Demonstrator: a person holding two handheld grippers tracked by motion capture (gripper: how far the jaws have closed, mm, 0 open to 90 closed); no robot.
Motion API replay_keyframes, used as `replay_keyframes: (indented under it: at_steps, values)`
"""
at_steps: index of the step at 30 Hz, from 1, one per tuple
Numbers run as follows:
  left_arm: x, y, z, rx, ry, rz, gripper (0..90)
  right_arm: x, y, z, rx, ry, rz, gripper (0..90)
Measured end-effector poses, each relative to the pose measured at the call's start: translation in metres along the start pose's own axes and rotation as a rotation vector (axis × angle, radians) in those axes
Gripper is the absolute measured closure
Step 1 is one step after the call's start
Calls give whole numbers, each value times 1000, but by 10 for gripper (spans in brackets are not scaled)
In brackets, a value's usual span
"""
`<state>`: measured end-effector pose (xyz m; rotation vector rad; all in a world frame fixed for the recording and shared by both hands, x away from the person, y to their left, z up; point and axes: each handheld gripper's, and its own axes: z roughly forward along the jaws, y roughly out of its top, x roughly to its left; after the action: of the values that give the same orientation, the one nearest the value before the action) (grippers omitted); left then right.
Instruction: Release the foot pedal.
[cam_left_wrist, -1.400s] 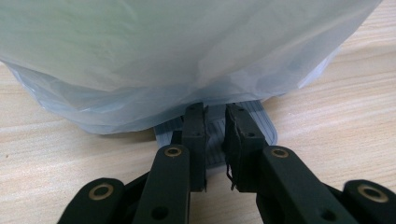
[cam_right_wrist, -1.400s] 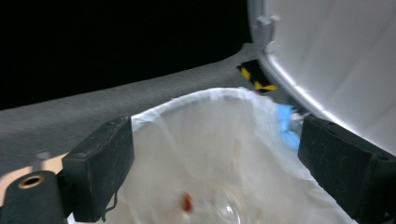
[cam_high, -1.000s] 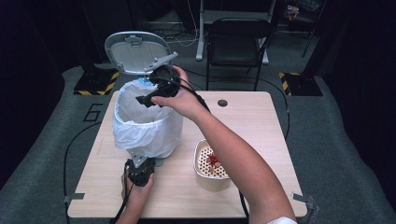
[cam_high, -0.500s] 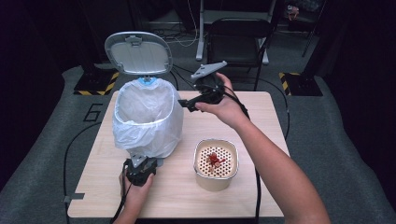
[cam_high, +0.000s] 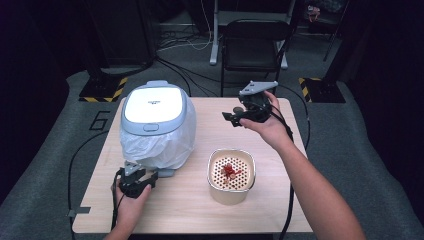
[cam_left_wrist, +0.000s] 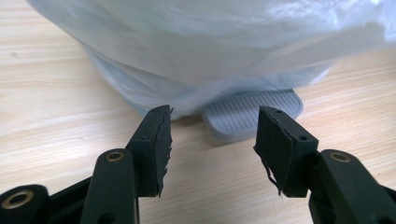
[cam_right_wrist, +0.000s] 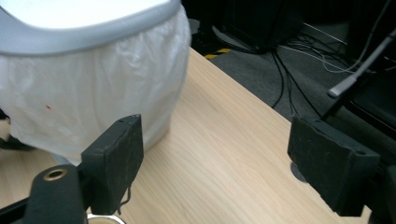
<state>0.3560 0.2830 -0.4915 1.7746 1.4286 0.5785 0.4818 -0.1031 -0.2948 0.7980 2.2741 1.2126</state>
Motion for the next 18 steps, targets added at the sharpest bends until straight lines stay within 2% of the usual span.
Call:
replay_keyframes:
  at_steps: [5, 9, 12, 13, 14, 18]
  values:
    - [17, 1, -9, -22, 5, -17, 445, -7, -20, -11, 9, -45, 13, 197]
    - [32, 0, -14, -17, 5, -37, 435, -11, -41, -22, 26, -80, 39, 205]
    - [42, -2, -14, -29, 35, -41, 428, -14, -59, -27, 24, -89, 78, 212]
    - [47, -3, -16, -12, 36, -34, 424, -17, -67, -29, 18, -100, 89, 214]
    - [50, -5, -15, -21, 38, -59, 419, -19, -73, -29, 12, -108, 107, 215]
    - [59, -9, -15, -16, 65, -68, 405, -27, -96, -33, 18, -121, 163, 214]
